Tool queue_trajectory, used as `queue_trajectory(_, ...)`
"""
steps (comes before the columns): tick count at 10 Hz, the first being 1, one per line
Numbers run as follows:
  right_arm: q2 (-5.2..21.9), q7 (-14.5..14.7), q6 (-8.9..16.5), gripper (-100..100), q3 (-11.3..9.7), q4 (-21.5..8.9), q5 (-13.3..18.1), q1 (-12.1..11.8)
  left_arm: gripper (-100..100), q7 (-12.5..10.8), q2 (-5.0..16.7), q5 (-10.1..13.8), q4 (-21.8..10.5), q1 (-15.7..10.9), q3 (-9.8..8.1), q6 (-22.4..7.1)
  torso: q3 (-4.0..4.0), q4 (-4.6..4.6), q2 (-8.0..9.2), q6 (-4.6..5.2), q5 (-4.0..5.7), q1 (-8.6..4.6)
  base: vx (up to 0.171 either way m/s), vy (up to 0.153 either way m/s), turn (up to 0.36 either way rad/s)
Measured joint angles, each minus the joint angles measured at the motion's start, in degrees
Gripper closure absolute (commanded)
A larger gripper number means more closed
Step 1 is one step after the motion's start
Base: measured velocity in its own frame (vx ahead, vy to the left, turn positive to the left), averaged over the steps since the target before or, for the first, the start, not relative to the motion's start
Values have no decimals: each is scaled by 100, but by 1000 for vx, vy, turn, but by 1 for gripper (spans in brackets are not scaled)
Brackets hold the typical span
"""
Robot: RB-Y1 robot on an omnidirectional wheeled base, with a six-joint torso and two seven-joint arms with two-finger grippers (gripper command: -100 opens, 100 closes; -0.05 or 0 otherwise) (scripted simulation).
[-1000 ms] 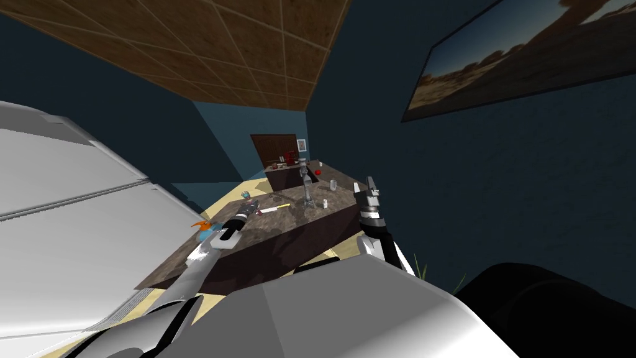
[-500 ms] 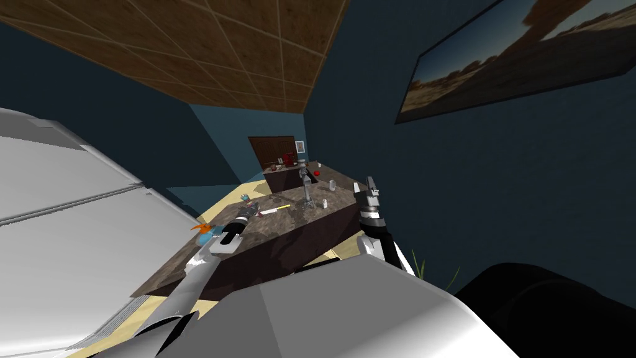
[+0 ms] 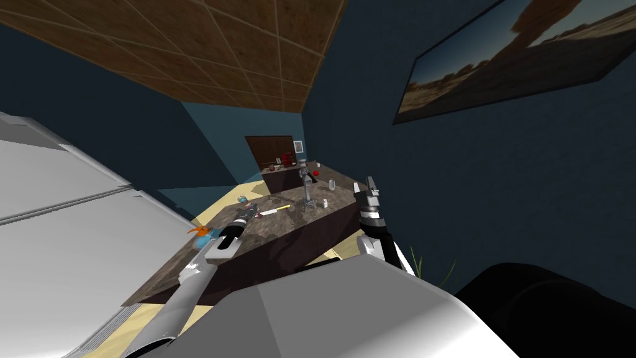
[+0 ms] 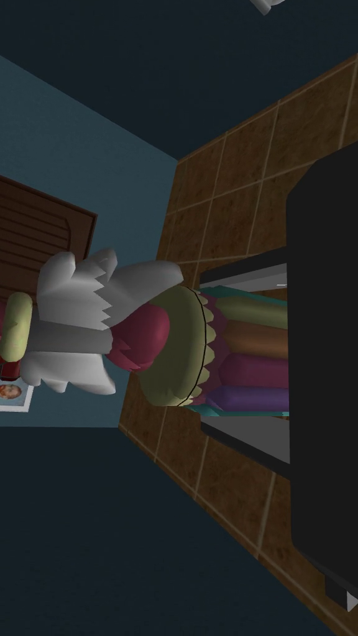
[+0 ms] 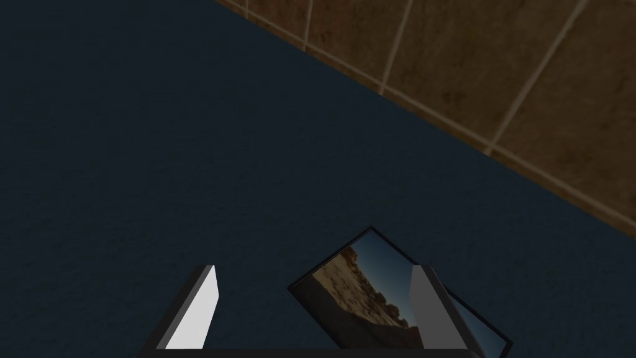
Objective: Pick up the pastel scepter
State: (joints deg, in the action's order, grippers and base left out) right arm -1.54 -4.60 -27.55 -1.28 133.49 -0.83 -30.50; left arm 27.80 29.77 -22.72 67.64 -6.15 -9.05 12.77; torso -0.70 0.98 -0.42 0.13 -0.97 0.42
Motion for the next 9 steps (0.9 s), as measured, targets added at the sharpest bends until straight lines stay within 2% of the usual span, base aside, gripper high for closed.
queue_trajectory(1, 0, 0, 0, 0, 0, 0, 0, 1, 100, -5, -56, -27, 209, 197, -56, -102, -1, 4, 2, -2, -5, 7, 0, 46, -59)
queue_trajectory(3, 0, 0, 0, 0, 0, 0, 0, 0, 100, 6, -132, -61, 521, 318, -88, -248, 1, -2, 0, 3, 1, -3, 3, 30, -70)
queue_trajectory(7, 0, 0, 0, 0, 0, 0, 0, 0, 100, 10, -351, -169, 1269, 879, -249, -673, 2, 0, 3, -6, -2, 12, 0, 46, -50)
queue_trajectory(9, 0, 0, 0, 0, 0, 0, 0, 1, 100, 1, -411, -200, 1606, 1078, -311, -823, 2, -1, 4, -2, 0, 1, 4, 35, -89)
